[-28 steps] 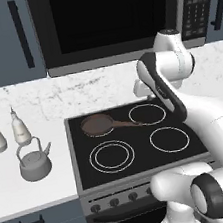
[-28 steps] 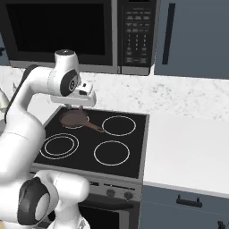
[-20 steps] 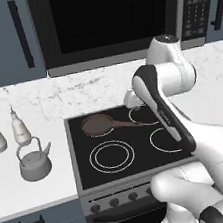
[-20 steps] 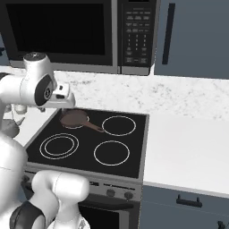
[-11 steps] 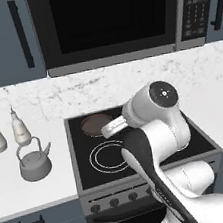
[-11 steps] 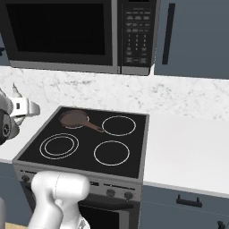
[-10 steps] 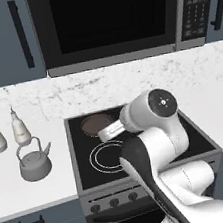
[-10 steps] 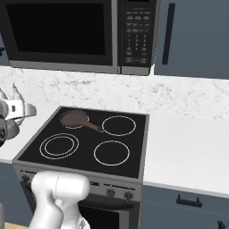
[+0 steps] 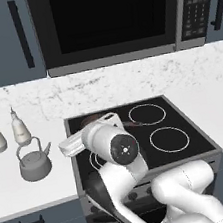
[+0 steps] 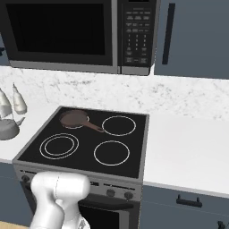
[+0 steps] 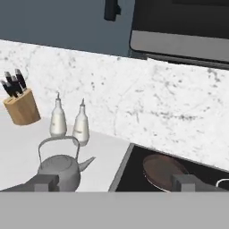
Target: Pick the kettle from the counter and place it on a stove burner. Then turn the burner on.
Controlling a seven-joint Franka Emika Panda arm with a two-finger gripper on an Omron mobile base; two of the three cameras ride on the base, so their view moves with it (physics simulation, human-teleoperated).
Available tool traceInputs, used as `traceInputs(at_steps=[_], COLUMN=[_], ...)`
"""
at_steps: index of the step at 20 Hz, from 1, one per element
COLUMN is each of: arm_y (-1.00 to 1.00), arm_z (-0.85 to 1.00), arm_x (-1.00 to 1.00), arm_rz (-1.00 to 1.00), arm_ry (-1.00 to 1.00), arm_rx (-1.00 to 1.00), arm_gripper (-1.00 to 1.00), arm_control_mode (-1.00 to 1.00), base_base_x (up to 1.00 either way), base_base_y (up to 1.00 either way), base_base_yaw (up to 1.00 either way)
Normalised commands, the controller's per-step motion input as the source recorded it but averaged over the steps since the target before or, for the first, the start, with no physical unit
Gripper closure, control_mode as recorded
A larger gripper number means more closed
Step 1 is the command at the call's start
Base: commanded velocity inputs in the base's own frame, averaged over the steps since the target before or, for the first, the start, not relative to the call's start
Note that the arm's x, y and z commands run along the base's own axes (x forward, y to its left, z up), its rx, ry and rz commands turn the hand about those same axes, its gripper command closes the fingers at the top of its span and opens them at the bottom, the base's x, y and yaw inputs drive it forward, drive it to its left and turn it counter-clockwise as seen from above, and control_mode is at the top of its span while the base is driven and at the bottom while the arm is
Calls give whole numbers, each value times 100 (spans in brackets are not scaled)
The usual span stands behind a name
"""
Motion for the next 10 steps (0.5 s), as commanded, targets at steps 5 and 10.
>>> traceInputs(at_steps=[5,10], arm_y=[95,26], arm_z=[10,-5], arm_x=[76,39], arm_rz=[0,4], arm_ry=[14,38], arm_rx=[22,6], arm_gripper=[-100,-100], arm_control_mode=[-100,-100], base_base_x=[0,0], base_base_y=[0,0], base_base_yaw=[0,0])
